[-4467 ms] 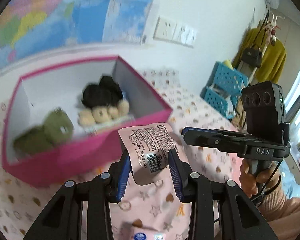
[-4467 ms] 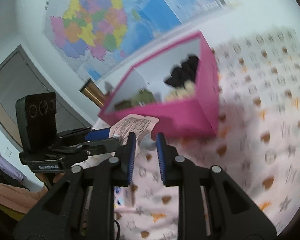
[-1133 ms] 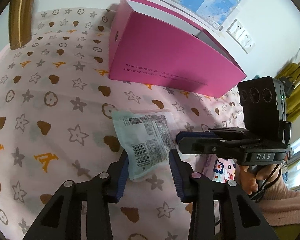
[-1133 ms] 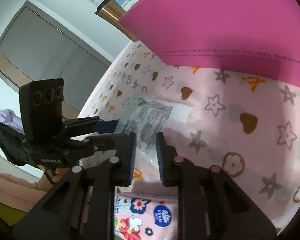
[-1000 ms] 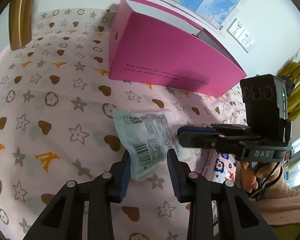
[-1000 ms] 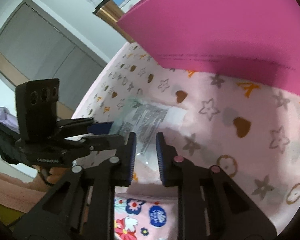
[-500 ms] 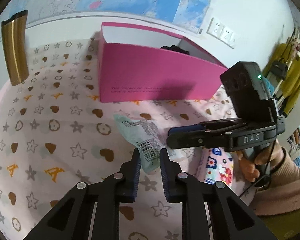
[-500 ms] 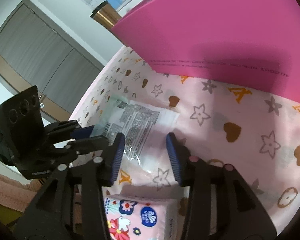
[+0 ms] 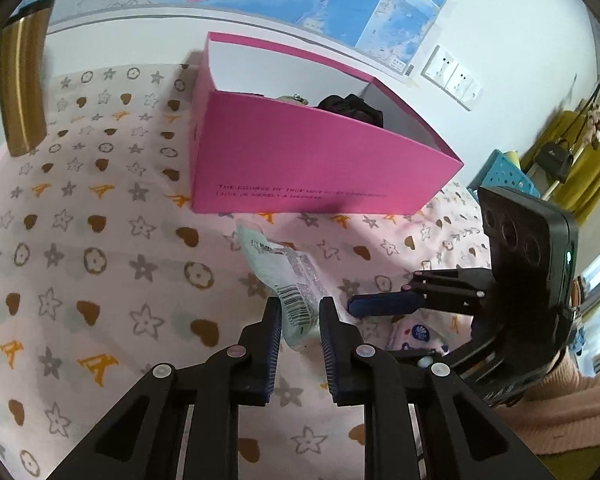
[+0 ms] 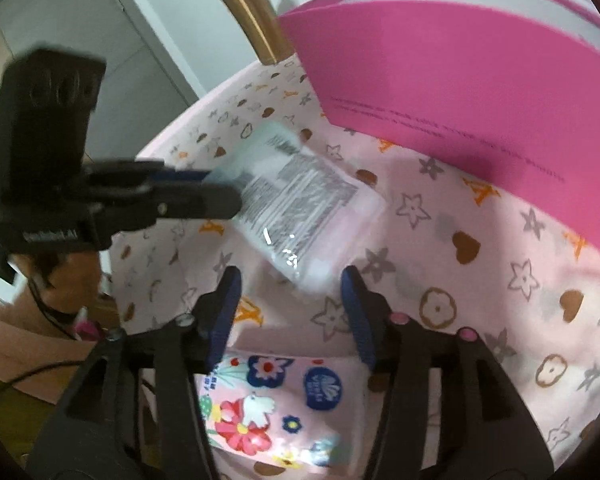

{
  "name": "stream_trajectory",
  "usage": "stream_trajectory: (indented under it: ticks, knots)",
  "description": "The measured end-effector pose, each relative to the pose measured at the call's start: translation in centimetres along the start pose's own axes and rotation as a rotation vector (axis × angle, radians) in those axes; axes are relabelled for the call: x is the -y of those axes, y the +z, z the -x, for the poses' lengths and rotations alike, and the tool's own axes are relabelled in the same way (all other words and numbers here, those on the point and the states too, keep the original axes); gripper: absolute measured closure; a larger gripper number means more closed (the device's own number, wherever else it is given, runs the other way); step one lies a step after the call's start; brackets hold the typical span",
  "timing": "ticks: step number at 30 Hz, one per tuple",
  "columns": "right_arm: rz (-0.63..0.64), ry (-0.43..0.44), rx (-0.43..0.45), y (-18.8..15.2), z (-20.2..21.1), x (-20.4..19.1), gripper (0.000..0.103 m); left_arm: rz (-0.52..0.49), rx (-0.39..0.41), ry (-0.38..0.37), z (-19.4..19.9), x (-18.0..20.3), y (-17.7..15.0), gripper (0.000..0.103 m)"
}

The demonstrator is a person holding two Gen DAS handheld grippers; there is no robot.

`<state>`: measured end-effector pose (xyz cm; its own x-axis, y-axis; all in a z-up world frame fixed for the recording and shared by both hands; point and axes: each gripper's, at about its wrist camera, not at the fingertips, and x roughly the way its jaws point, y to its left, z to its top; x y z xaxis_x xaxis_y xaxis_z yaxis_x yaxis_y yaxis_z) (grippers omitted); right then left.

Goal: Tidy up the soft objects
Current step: 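Lift the clear packet into the pink box and open the left tool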

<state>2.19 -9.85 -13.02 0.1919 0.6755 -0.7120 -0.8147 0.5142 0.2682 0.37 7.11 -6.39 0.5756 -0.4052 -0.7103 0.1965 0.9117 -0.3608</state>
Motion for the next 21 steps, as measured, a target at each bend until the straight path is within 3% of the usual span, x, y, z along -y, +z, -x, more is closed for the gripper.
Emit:
stream_trajectory:
  ticks: [4, 9, 12, 17, 21]
  knots:
    - [0.054, -0.109, 0.018, 0.1, -0.6, -1.2, 0.048, 0.005, -0.007, -0.04, 0.1, 0.3, 0.4, 0.085]
    - [0.098, -0.274, 0.047, 0.6, -0.9, -1.6, 0.052, 0.01, -0.013, -0.04, -0.1, 0.4, 0.7, 0.085]
    - [0.116, -0.28, 0.082, 0.7, -0.3, -1.3, 0.059, 0.032, -0.03, -0.049, -0.7, -0.2, 0.9, 0.084]
    - [0.198, -0.309, 0.089, 0.5, -0.2, -2.0, 0.082, 0.051, -0.028, -0.09, -1.0, -0.5, 1.3, 0.084]
    - [0.275, -0.34, 0.121, 0.4, 0.6, -3.2, 0.089, 0.028, 0.001, -0.093, -0.3, 0.5, 1.8, 0.084]
